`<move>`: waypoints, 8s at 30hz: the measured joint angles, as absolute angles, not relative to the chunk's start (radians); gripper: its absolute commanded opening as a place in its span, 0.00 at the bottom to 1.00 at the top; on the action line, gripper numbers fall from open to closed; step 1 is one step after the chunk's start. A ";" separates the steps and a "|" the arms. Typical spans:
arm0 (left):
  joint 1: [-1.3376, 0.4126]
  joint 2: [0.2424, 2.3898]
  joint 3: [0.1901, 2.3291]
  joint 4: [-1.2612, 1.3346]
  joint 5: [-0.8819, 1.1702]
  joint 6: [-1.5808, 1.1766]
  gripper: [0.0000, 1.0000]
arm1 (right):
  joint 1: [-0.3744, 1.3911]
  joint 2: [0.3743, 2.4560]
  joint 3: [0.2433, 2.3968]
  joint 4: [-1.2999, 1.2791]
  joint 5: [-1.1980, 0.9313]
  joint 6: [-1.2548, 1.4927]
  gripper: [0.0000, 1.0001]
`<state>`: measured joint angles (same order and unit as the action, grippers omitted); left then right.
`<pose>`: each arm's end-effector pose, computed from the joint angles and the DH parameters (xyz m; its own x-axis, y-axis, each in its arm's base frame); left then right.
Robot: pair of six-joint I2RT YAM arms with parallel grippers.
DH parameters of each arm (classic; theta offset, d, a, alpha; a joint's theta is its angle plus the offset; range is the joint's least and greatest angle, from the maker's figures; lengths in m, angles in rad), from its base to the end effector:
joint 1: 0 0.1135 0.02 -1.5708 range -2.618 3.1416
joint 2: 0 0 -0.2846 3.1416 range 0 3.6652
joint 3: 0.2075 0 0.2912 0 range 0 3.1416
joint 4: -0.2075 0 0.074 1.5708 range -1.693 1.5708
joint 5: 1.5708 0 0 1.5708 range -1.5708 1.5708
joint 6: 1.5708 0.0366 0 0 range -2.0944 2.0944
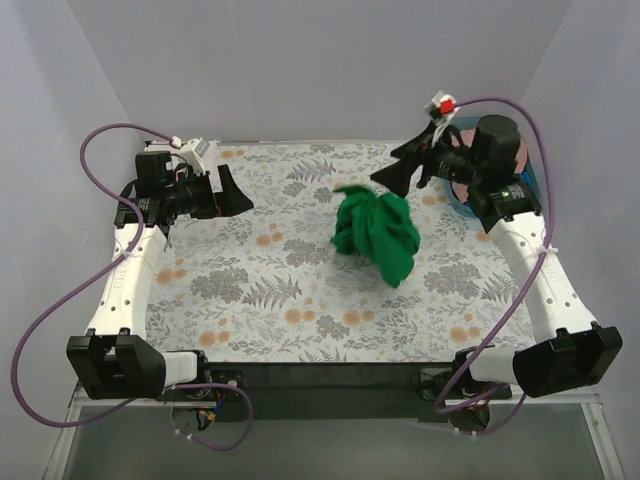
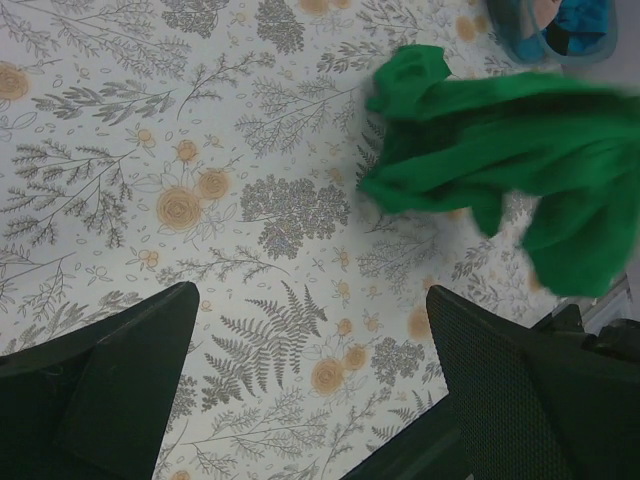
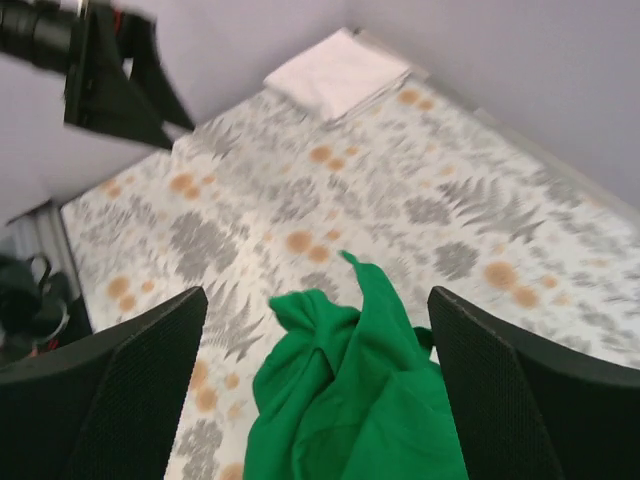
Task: Fold and stack the t-shirts
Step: Move the tshirt to the center of the board, then flatten the tshirt out
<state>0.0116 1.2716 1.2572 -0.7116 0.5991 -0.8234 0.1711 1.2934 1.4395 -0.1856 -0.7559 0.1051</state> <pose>0.3001 -0.0172 0.3721 -0.7535 -0.6145 -0.2337 -0.2068 0.5590 -0.8030 0.3069 0.0785 0.4841 -0.1226 0.0563 -0.9909 -0.7908 0.5977 0.1318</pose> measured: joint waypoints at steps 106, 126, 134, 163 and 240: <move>-0.617 1.827 1.153 -0.065 0.481 -0.701 0.30 | 0.148 1.450 1.344 -0.497 -0.781 -0.187 0.01; -0.665 1.582 1.067 -0.058 0.511 -0.624 0.77 | 0.152 1.428 1.373 -0.527 -0.931 -0.184 0.01; -0.714 1.733 1.097 -0.088 0.414 -0.612 0.04 | 0.153 1.385 1.373 -0.532 -0.963 -0.184 0.01; -0.130 1.739 1.522 -1.230 0.765 -0.143 0.05 | 0.361 1.638 1.368 -0.612 -0.726 -0.334 0.56; -0.611 1.346 0.674 -0.284 0.448 0.307 0.38 | 0.160 1.697 1.051 -0.657 -0.291 -0.628 0.01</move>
<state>-0.6109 1.3464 0.6739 -0.2836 0.4477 0.3065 0.1604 1.6966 1.0512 -0.6575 -0.2909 -0.6277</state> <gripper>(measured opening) 0.418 0.023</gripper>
